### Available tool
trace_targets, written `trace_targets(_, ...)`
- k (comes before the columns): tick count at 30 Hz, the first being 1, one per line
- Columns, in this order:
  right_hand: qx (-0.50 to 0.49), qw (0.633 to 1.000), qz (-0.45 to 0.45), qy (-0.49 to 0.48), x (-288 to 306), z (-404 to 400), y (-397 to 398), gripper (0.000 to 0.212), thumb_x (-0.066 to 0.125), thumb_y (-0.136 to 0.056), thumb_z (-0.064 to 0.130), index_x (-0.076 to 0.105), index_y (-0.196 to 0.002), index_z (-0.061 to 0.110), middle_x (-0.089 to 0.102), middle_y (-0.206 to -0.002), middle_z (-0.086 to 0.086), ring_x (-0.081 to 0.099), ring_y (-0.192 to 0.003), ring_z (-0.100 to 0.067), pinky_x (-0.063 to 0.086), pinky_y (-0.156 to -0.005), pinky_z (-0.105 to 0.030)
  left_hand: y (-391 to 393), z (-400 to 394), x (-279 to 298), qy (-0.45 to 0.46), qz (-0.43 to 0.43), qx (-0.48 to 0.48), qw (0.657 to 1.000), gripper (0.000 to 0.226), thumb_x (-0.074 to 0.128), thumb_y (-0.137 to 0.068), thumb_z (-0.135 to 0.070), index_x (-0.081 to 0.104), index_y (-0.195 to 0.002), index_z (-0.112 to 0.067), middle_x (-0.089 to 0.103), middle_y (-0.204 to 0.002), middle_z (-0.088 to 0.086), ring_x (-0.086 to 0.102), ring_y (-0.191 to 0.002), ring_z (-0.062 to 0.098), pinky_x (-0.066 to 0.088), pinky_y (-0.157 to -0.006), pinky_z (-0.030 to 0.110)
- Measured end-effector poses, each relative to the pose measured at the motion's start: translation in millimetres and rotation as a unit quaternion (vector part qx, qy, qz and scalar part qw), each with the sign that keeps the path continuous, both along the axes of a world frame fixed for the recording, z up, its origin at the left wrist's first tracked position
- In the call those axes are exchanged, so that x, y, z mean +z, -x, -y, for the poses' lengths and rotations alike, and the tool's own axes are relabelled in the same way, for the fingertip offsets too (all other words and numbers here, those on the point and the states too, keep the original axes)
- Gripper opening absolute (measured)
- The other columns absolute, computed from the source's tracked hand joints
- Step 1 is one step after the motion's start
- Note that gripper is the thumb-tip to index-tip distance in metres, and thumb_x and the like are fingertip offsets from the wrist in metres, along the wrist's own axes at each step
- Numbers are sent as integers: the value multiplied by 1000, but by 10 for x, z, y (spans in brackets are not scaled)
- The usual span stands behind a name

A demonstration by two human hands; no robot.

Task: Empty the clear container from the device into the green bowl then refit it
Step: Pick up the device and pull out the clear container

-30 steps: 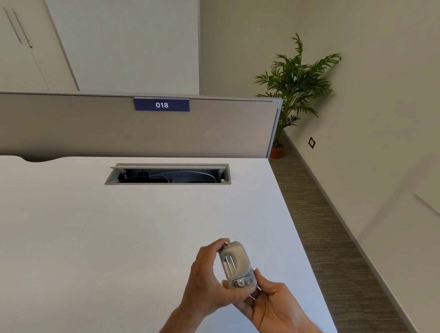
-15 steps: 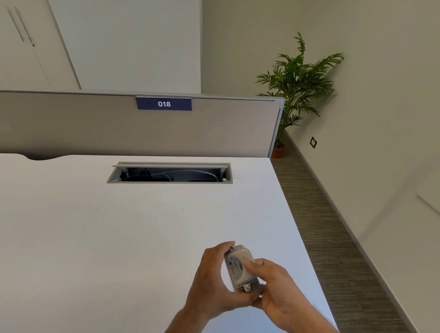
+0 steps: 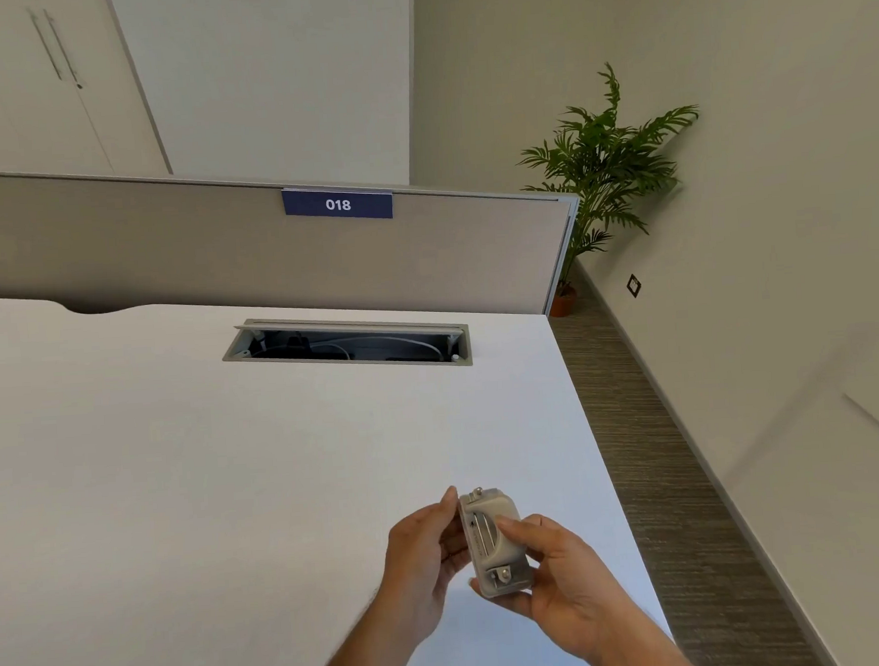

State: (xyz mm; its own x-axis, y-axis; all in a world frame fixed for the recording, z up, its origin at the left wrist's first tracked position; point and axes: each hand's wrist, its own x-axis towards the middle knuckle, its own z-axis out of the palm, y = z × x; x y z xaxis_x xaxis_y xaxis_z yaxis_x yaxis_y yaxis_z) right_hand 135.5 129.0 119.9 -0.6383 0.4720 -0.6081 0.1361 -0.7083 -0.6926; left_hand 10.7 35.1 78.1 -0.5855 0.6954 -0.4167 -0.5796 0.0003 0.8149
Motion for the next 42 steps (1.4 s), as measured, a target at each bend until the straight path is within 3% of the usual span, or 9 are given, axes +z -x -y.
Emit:
trace_targets(7, -1, 1000, -10, -3, 25, 24, -20, 31, 88, -55, 14, 57, -55, 10, 78, -86, -25, 75, -74, -42, 62, -73, -58, -48, -23, 85, 3, 29, 18, 999, 33, 54, -103, -25, 80, -98, -6, 79, -90, 14, 74, -77, 21, 58, -67, 30)
trace_targets(16, -1, 1000, -13, -4, 33, 31, -22, 29, 87, -59, 14, 58, -59, 10, 78, -91, -26, 76, -79, -43, 62, -73, -57, -74, -31, 77, -9, 80, 29, 996, 31, 57, -100, -28, 79, -102, -6, 78, -88, 12, 74, -75, 22, 58, -63, 31)
trace_targets(20, -18, 1000, -19, -14, 56, -45, -16, 31, 85, -63, 16, 61, -78, 5, 79, -82, -22, 77, -74, -40, 63, -68, -50, -112, -7, 88, 5, 59, 35, 998, 32, 62, -97, -37, 79, -94, -9, 77, -85, 10, 73, -78, 23, 58, -66, 34)
trace_targets(24, -51, 997, -33, -37, 130, -164, 12, 44, 83, -61, 20, 63, -98, 6, 79, -75, -14, 75, -75, -34, 63, -72, -48, -194, 24, 56, 12, 44, 46, 998, 21, 72, -90, -20, 71, -73, -8, 68, -70, 13, 68, -63, 23, 58, -60, 34)
trace_targets(29, -77, 996, -28, -37, 183, -234, 32, 54, 78, -77, 18, 64, -123, -6, 75, -87, -16, 72, -79, -36, 58, -73, -47, -328, 0, 93, -21, 27, -14, 999, 18, 67, -93, -14, 76, -84, -1, 74, -85, 23, 71, -75, 28, 59, -67, 36)
trace_targets(36, -98, 994, -36, -28, 179, -250, 35, 32, 76, -82, 19, 74, -109, 1, 79, -71, -13, 71, -74, -33, 57, -75, -48, -403, -13, 91, -82, 9, -24, 996, 28, 72, -81, -20, 77, -98, 2, 76, -92, 24, 72, -79, 26, 60, -69, 32)
trace_targets(42, -107, 994, -31, -1, 237, -221, 50, 35, 73, -85, 15, 70, -114, -4, 72, -87, -19, 66, -83, -35, 54, -75, -45, -442, -41, 58, -92, 10, 3, 996, 27, 70, -80, -15, 76, -98, 5, 76, -88, 23, 71, -72, 24, 59, -64, 29)
